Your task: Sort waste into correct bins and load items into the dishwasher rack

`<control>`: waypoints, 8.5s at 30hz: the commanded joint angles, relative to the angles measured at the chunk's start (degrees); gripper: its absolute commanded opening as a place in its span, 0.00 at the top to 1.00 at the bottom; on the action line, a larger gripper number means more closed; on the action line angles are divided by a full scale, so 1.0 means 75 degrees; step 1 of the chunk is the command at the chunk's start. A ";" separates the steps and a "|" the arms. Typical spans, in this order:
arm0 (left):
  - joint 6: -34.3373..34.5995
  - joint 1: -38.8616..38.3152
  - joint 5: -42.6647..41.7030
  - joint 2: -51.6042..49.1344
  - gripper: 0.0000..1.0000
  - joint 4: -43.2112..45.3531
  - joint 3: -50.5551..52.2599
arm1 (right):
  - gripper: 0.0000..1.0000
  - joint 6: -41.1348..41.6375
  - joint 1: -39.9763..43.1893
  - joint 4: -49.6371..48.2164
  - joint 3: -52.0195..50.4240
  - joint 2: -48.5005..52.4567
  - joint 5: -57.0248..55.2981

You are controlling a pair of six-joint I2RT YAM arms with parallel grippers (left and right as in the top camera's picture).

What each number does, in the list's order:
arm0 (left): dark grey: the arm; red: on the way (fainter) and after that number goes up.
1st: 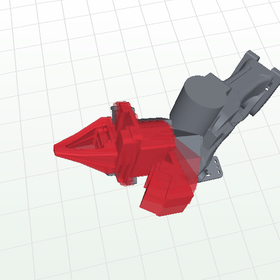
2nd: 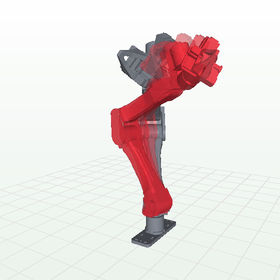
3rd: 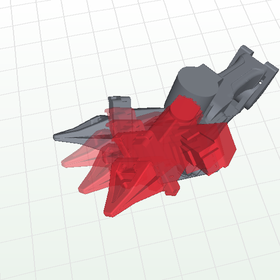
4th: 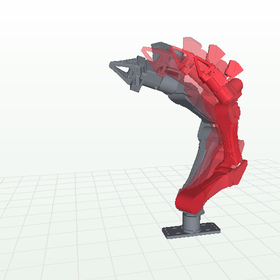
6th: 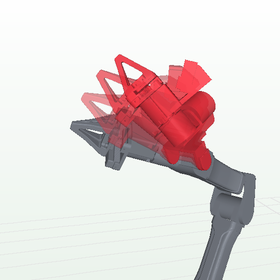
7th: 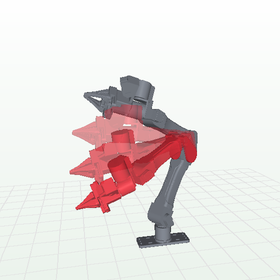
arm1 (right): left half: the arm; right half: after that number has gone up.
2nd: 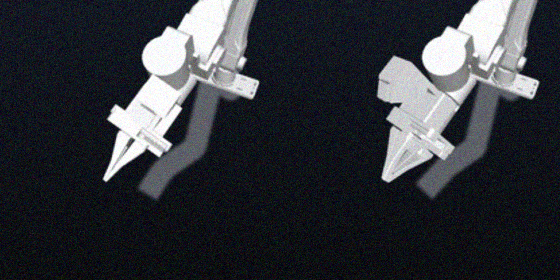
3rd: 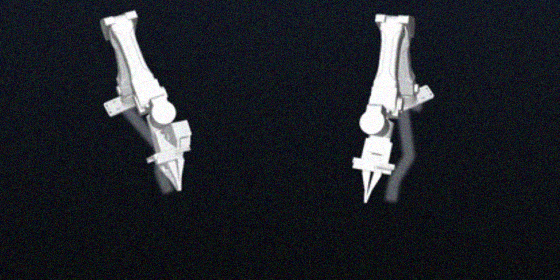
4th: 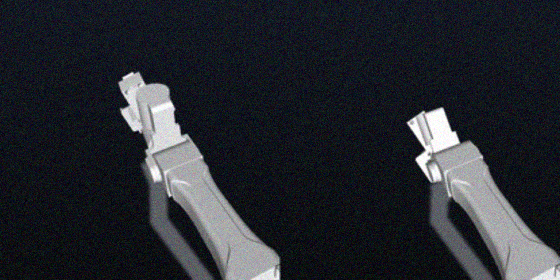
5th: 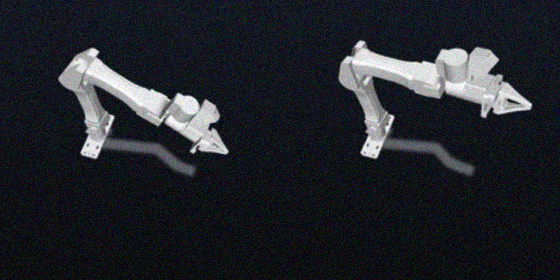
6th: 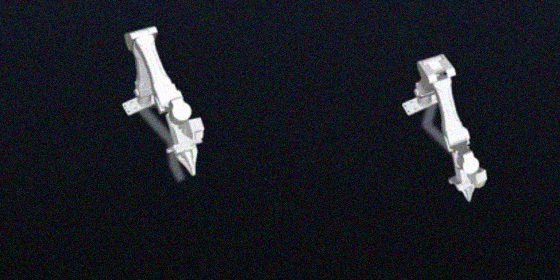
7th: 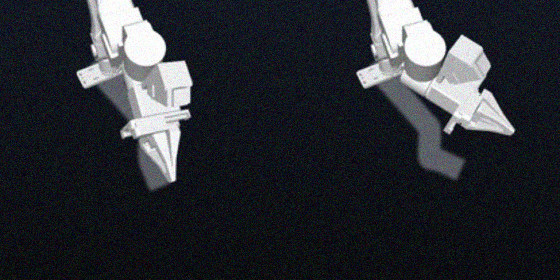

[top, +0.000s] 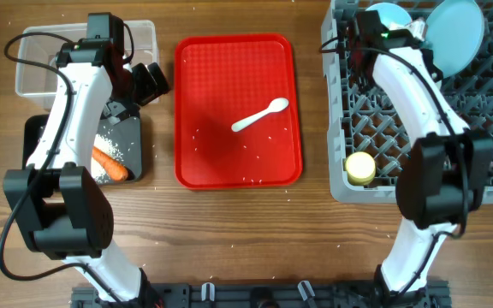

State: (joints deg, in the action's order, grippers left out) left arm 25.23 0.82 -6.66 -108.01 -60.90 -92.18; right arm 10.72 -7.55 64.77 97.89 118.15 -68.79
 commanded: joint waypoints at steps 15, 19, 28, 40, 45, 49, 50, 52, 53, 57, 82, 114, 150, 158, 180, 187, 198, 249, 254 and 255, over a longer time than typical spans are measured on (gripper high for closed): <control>0.0099 0.0006 0.0073 -0.0044 0.00 0.0000 0.0047 | 0.00 -0.0204 -0.1241 0.1055 0.0221 0.0242 0.3649; 0.0099 0.0006 0.0073 -0.0044 0.00 0.0000 0.0047 | 0.00 0.0163 -0.1070 0.1588 0.2072 -0.0391 0.5047; 0.0099 0.0006 0.0073 -0.0044 0.00 0.0000 0.0047 | 0.27 0.0201 0.1655 -0.1413 0.2699 0.0434 0.9346; 0.0099 0.0006 0.0073 -0.0044 0.00 0.0000 0.0047 | 0.96 0.0627 0.1853 -0.1926 0.2702 0.1626 0.9075; 0.0099 0.0006 0.0073 -0.0044 0.00 0.0000 0.0047 | 0.96 0.0562 0.1845 -0.1737 0.2702 0.0647 0.7816; 0.0099 0.0006 0.0073 -0.0044 0.00 0.0000 0.0047 | 0.96 0.0571 0.1693 -0.1396 0.2702 0.0213 0.6172; 0.0099 0.0006 0.0073 -0.0044 0.00 0.0000 0.0047 | 0.96 0.0574 0.1483 -0.1244 0.2690 0.0221 0.5257; 0.0099 0.0006 0.0073 -0.0044 0.00 0.0000 0.0047 | 0.96 0.0504 0.1000 -0.1306 0.2582 0.0341 0.3488; 0.0099 0.0006 0.0073 -0.0044 0.00 0.0000 0.0047 | 0.96 0.0315 0.0758 -0.1413 0.2547 0.0472 0.2774; 0.0099 0.0006 0.0073 -0.0044 0.00 0.0000 0.0047 | 0.96 0.0102 0.0035 -0.1682 0.2532 0.1416 0.0414; 0.0099 0.0006 0.0073 -0.0044 0.00 0.0000 0.0047 | 0.00 -0.1550 -0.0673 0.0347 0.2565 0.0006 0.5887; 0.0099 0.0006 0.0073 -0.0044 0.00 0.0000 0.0047 | 0.80 0.3031 -0.2119 -0.5633 -0.1725 0.2410 0.9227; 0.0102 0.0006 0.0073 -0.0044 0.00 0.0711 0.0047 | 0.16 -0.3203 0.2463 -0.0898 -0.0898 -0.3258 0.8979; -0.0772 0.0015 0.0300 0.1282 0.29 -0.1451 -0.1824 | 0.00 -0.3200 0.2454 -0.0866 -0.0580 -0.3652 1.2269; -0.0323 0.0242 0.1096 0.5601 0.00 -0.3902 -0.1786 | 0.00 -0.3156 0.2454 -0.1070 -0.0603 -0.4153 1.2753; -0.1964 0.0583 0.0114 1.0963 0.00 0.5980 0.7329 | 0.00 -0.3153 0.2454 -0.1070 -0.0603 -0.4153 1.2756; -0.1944 0.0831 0.0498 1.4379 0.00 0.7277 1.2083 | 0.00 -0.3153 0.2454 -0.1070 -0.0603 -0.4153 1.2756; -0.1915 0.0828 0.0615 1.4350 0.00 0.7495 1.2214 | 0.00 -0.2226 0.0799 -0.8810 -1.3012 -1.5652 1.1170; -0.1915 0.0831 0.0615 1.4350 0.00 0.7495 1.2214 | 0.00 -0.2226 0.0799 -0.8807 -1.3012 -1.5647 1.1170; -0.1915 0.0828 0.0615 1.4350 0.00 0.7495 1.2214 | 0.00 -0.2226 0.0799 -0.8807 -1.3012 -1.5647 1.1170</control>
State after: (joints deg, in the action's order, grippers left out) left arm 11.62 6.61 -2.83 -0.80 -4.67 -1.02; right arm -6.66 -1.91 -1.13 0.36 1.10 14.52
